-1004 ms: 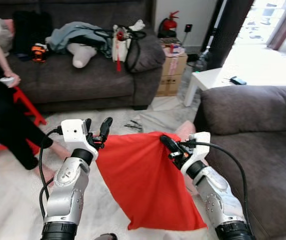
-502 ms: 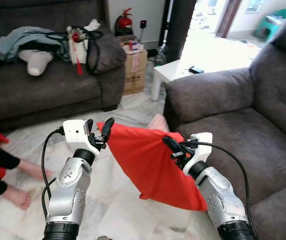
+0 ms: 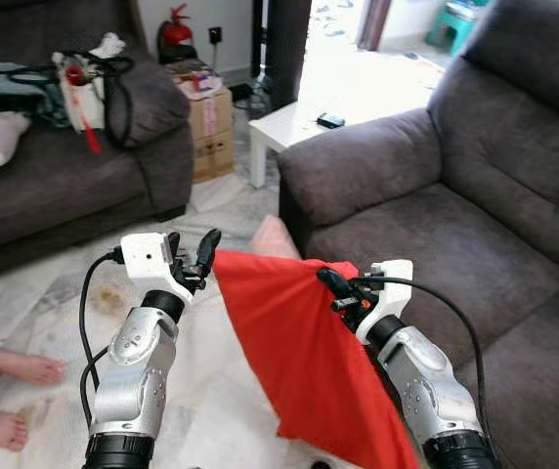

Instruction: Move the pillow to the sofa from floor

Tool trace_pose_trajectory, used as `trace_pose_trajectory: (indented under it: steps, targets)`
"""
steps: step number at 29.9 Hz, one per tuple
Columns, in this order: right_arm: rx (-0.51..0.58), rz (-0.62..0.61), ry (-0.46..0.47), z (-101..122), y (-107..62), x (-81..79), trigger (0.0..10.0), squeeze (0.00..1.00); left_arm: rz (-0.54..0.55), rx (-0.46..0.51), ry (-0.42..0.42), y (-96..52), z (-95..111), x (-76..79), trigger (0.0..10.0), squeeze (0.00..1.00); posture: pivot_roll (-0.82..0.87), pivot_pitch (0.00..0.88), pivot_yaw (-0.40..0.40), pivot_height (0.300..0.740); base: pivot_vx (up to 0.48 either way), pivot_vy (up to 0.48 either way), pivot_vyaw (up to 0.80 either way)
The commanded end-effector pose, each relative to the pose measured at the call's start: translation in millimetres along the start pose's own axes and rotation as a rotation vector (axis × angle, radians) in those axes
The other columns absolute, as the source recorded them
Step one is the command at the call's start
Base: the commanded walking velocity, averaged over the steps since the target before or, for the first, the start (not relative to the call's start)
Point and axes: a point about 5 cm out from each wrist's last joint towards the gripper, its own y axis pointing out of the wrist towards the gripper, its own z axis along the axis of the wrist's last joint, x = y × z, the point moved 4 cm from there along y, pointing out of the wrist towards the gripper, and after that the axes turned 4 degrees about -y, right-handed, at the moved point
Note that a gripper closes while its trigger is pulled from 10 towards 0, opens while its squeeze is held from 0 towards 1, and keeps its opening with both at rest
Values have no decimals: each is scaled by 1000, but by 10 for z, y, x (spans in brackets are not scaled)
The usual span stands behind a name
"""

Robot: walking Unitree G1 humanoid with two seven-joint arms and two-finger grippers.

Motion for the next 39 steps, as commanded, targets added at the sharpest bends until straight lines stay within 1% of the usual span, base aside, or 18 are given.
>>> trace_pose_trajectory:
  steps: [1,10,14,27,31,39]
  targets:
    - [117,31,-53,343,81,-53,10000,0,3,3,4,4,-2,2,10000,0,22,77,-63,740,0,262,-800]
    - [120,24,-58,361,82,-38,10000,0,9,3,-5,2,-5,-1,10000,0,22,75,-64,740,0,0,-800]
    - [120,18,-60,363,86,-31,10000,0,5,0,-2,2,-10,1,10000,0,21,74,-63,740,0,353,-800]
    - [114,-19,-63,364,94,32,10000,0,3,3,-9,-1,-15,14,10000,0,19,63,-63,740,0,61,-800]
    - [115,-21,-62,371,101,32,10000,0,-2,1,-4,2,-15,19,10000,0,20,58,-63,740,0,437,-800]
    - [110,-27,-63,352,104,42,10000,0,-8,3,3,-4,-15,33,10000,0,20,52,-62,740,0,0,-800]
